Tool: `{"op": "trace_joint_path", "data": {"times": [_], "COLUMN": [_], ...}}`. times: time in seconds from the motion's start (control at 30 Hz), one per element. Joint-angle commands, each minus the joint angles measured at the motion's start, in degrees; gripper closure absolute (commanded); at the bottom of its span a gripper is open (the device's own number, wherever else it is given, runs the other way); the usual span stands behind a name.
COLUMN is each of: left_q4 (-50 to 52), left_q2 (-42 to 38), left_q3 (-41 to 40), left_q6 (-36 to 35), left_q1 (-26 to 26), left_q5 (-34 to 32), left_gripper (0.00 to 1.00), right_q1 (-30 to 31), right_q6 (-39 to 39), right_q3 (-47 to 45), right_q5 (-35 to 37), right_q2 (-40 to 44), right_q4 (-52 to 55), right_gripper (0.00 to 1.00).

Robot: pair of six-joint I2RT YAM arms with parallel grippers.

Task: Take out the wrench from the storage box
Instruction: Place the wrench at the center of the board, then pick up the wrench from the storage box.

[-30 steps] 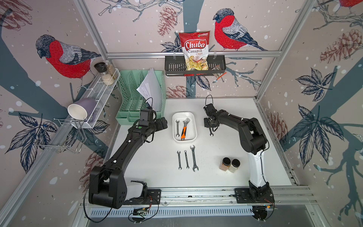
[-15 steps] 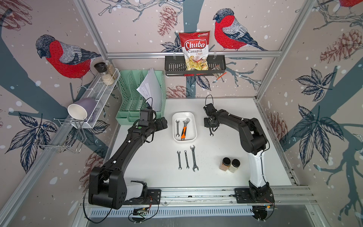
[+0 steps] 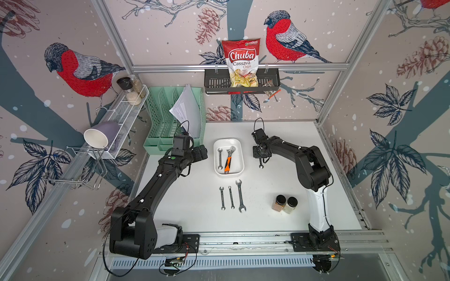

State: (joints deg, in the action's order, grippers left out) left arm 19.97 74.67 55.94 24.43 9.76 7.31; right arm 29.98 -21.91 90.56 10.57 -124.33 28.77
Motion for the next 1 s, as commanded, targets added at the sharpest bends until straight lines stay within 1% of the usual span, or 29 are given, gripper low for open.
{"op": "trace_joint_path", "data": {"times": [0.0, 0.13, 0.33, 0.5, 0.7, 0.83, 0.9, 0.97], "left_q4": [-0.54, -0.54, -0.59, -0.64, -0.55, -0.54, -0.56, -0.55], "left_q2": [-0.22, -0.23, -0.40, -1.08, -2.21, -2.76, -3.00, -3.16], "left_q3": [0.02, -0.04, -0.09, -0.20, -0.31, -0.30, -0.40, -0.37], "left_q6": [-0.41, -0.42, -0.20, -0.09, -0.11, -0.12, -0.13, -0.16], "left_q1": [-0.10, -0.09, -0.09, -0.09, -0.10, -0.09, -0.09, -0.09], "left_q5": [-0.28, -0.28, -0.30, -0.13, -0.28, -0.19, -0.12, -0.02], "left_gripper": [0.06, 0.06, 0.05, 0.06, 0.05, 0.05, 0.05, 0.05], "right_q1": [-0.05, 0.02, 0.35, 1.76, 6.94, 11.65, 14.01, 15.81], "right_q6": [-0.51, -0.45, -0.46, -1.10, -3.58, -4.94, -5.33, -5.42], "right_q3": [0.03, 0.55, 2.49, 4.59, 6.69, 9.01, 11.45, 14.35], "right_q5": [1.14, 1.06, 1.23, 2.16, 4.85, 5.37, 4.86, 4.47], "right_q2": [-0.08, 0.31, 1.83, 4.17, 7.12, 6.63, 4.77, 1.95], "right_q4": [1.01, 1.49, 2.81, 4.37, 4.01, 1.96, 1.36, 1.52], "right_gripper": [0.81, 0.74, 0.67, 0.65, 0.64, 0.63, 0.58, 0.50]}}
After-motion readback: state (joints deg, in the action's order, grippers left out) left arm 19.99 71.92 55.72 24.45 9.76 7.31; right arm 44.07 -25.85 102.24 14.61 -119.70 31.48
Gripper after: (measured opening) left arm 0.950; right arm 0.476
